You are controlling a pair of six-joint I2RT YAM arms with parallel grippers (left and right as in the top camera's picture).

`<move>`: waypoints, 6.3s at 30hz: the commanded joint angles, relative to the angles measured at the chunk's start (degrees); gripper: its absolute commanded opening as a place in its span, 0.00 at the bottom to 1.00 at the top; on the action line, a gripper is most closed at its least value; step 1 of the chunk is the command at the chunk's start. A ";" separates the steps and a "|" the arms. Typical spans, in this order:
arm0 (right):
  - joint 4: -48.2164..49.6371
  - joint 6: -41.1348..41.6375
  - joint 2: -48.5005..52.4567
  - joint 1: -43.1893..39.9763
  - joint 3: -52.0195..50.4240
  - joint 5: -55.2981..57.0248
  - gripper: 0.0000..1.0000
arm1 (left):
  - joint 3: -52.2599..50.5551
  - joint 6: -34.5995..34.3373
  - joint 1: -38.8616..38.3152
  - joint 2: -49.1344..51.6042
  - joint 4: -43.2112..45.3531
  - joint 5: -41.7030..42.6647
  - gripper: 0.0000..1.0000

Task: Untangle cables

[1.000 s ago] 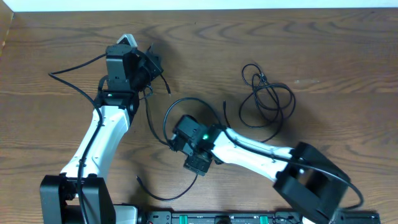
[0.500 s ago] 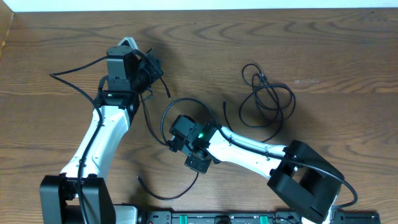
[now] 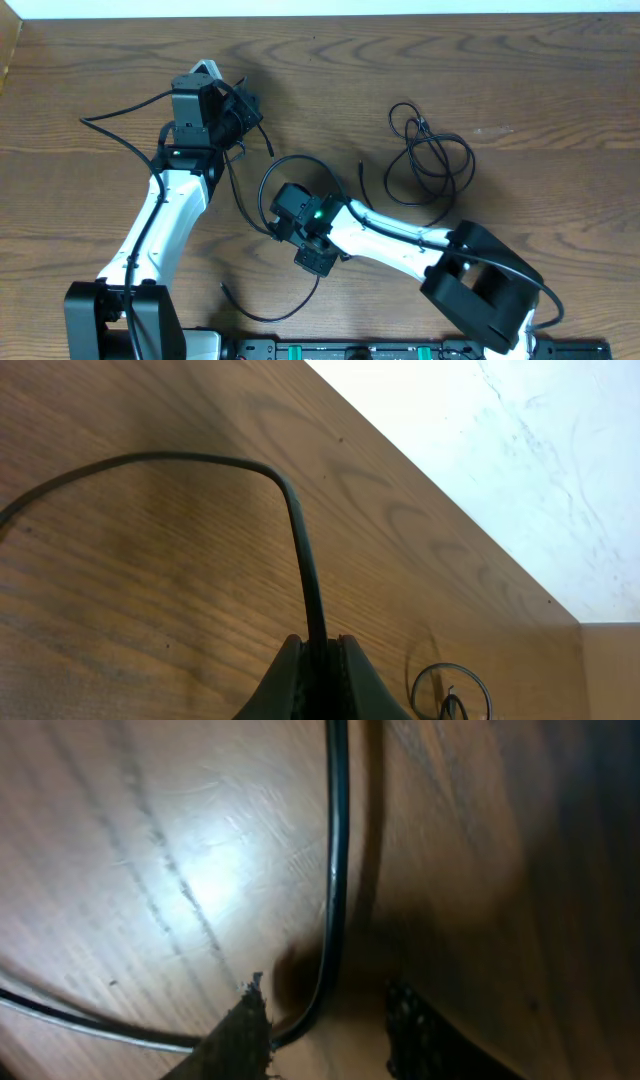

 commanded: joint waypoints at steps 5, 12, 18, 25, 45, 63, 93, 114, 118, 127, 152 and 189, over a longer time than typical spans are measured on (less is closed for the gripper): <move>-0.66 0.81 2.14 -0.48 1.53 0.17 0.31 | 0.46 -0.52 0.31 -0.42 -0.13 -0.76 0.08; -6.56 4.66 5.95 -0.59 6.51 3.82 0.01 | 0.46 -0.52 0.31 -0.42 -0.76 -0.76 0.08; -8.00 10.67 5.79 -6.82 9.25 5.14 0.01 | 0.46 3.78 0.31 -0.42 -7.04 4.33 0.08; -9.51 7.37 2.16 -18.23 13.33 4.37 0.01 | 0.46 23.41 0.11 -0.42 -10.49 23.21 0.08; -0.11 11.43 -7.80 -38.38 15.10 -20.79 0.01 | 1.09 39.21 -8.83 -1.55 -10.25 35.39 0.08; 11.80 6.97 -17.38 -55.25 16.63 -24.24 0.01 | 10.32 33.64 -26.64 2.01 24.76 13.05 0.08; 26.45 60.15 -17.29 -54.31 -16.76 -19.04 0.61 | 10.36 39.45 -28.59 9.75 1.57 13.14 0.08; 40.06 56.33 -15.93 -52.41 -21.16 -22.97 0.01 | 10.36 45.55 -26.67 9.75 -10.21 14.29 0.08; 42.23 56.30 -15.93 -54.88 -21.16 -33.68 0.02 | 10.36 50.58 -26.73 9.75 -12.70 19.45 0.07; 42.64 57.44 -15.93 -54.60 -21.16 -41.46 0.10 | 10.36 50.99 -29.07 9.75 -12.98 19.37 0.08; 42.73 52.33 -15.93 -50.77 -21.14 -32.59 0.01 | 10.32 51.84 -30.58 9.77 -13.68 16.00 0.23; 31.74 28.85 -28.17 -67.21 -0.50 -14.91 0.02 | 10.25 51.43 -28.70 -2.14 -34.23 -8.28 0.97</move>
